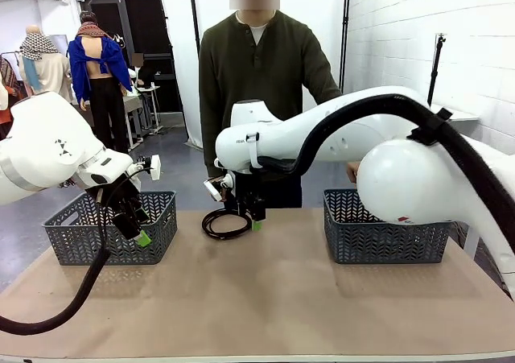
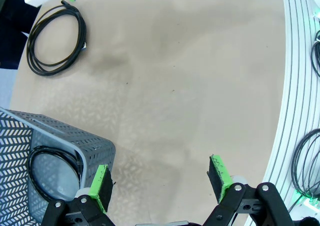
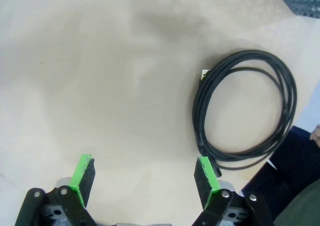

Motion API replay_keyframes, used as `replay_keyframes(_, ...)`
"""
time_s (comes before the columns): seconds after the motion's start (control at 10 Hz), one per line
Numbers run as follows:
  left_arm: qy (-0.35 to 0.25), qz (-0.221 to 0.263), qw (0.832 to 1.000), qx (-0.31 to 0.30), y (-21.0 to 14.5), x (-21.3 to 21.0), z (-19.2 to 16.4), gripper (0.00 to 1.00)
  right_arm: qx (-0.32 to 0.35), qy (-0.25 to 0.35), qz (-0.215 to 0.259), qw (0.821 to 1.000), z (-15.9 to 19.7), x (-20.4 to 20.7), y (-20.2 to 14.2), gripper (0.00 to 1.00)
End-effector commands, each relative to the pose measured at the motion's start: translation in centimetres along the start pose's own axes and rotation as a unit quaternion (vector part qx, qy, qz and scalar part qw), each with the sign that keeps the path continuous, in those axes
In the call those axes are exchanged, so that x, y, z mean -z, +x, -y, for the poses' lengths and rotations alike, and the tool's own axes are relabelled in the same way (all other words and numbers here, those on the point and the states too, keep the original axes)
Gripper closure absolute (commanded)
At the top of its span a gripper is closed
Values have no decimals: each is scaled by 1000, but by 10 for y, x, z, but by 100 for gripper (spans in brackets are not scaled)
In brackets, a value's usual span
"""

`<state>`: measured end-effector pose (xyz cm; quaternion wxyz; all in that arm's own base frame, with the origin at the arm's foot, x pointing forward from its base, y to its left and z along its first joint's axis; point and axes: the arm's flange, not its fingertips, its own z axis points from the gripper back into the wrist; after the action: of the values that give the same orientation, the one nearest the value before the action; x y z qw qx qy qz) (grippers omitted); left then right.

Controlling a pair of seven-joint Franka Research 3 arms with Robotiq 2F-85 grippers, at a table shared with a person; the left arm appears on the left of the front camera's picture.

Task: Organize the cables according to human instructions.
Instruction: Pick up a bundle of cables and place it in the basket indicated by the human.

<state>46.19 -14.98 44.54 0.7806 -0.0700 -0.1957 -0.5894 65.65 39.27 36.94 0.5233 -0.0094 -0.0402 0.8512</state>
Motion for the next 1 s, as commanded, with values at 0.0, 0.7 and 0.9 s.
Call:
replay_keyframes(0.0, -3, -2, 1000, -1, 1, -3, 0, 0, -12, -1, -16, 1000, 28, 1, -2, 0)
replay_keyframes(0.7, -3, -2, 1000, -1, 1, -3, 0, 0, 2, -1, -1, 1000, 8, 10, -3, 0)
replay_keyframes(0.9, -3, -2, 1000, -1, 1, -3, 0, 0, 0, -13, -6, 1000, 13, 15, -4, 0)
